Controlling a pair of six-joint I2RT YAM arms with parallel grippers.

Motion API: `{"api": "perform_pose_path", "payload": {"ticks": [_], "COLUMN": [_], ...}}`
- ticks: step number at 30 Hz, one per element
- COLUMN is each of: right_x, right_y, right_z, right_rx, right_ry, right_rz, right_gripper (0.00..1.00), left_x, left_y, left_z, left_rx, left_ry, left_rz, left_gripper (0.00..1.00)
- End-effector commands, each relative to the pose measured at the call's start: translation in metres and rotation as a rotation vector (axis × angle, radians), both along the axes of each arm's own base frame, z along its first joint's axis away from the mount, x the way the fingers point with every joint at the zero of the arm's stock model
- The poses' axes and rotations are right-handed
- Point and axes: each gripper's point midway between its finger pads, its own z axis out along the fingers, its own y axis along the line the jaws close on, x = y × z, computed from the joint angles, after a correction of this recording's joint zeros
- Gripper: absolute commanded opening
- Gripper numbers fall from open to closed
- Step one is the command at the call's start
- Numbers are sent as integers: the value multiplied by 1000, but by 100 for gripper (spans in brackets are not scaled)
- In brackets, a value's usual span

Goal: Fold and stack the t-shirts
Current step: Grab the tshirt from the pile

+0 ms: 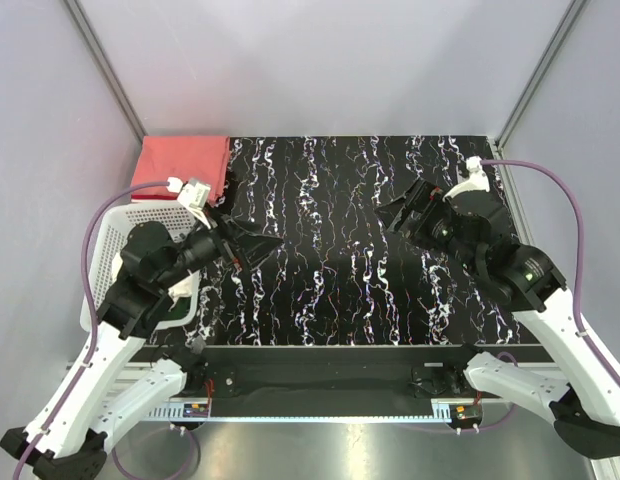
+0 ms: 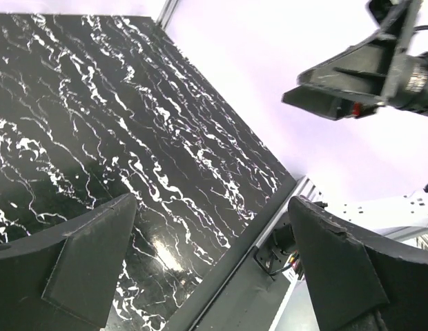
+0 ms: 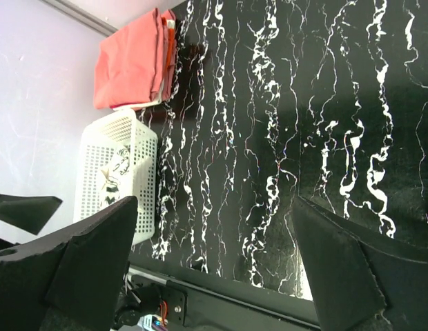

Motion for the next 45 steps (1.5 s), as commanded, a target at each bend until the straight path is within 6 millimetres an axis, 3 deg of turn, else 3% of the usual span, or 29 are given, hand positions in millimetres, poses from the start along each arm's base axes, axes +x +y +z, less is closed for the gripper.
{"api": "perform_pose_path", "payload": {"ticks": [1,2,4,6,10,13,15,17,18,22,23,25,30,33,36,38,40,41,42,44,45], "right_x": [-1,-3,-3,-6,-10,-14,-15,-19,-19,-25,-28,-29,-32,-31,-32,-33,-34,-34,-34,-32,-31], "right_y": [-12,-16,-16,-15,-13,-13,-12,-9,-6,1,3,7,12,11,12,12,13,14,13,13,12], "right_z": [12,11,8,12,19,19,17,17,19,22,24,26,28,28,29,33,37,37,38,35,33], "right_rx": [-5,1,6,26,42,44,52,67,76,100,108,116,133,156,172,182,197,198,198,190,179], "right_ry": [-35,-40,-32,-40,-61,-65,-62,-61,-66,-68,-68,-69,-69,-68,-77,-82,-84,-83,-85,-83,-86], "right_rz": [-43,-57,-62,-56,-29,-10,-1,21,30,80,97,119,149,134,140,137,142,145,144,137,131], "right_gripper": [100,100,100,100,100,100,100,100,100,100,100,100,100,100,100,100,100,100,100,100,100], "left_x": [13,26,32,56,78,84,86,90,86,79,76,76,94,102,100,98,103,106,119,122,126], "left_y": [2,14,22,53,127,186,227,246,270,309,319,327,324,322,318,319,325,328,334,346,351], "left_z": [7,6,-2,-15,-38,-51,-63,-92,-109,-186,-196,-220,-255,-295,-321,-323,-303,-290,-256,-212,-166], "left_rx": [-12,-7,16,68,188,148,108,102,52,-1,17,46,21,119,171,217,234,282,280,408,395], "left_ry": [6,29,86,165,355,414,466,575,651,963,991,1076,1171,1316,1407,1407,1335,1280,1160,1000,879], "left_rz": [53,160,222,438,832,1115,1289,1348,1437,1595,1646,1695,1672,1609,1568,1545,1546,1512,1514,1568,1608], "left_gripper": [99,99,99,96,93,81,82,81,81,78,77,77,77,80,79,53,0,0,0,0,0]}}
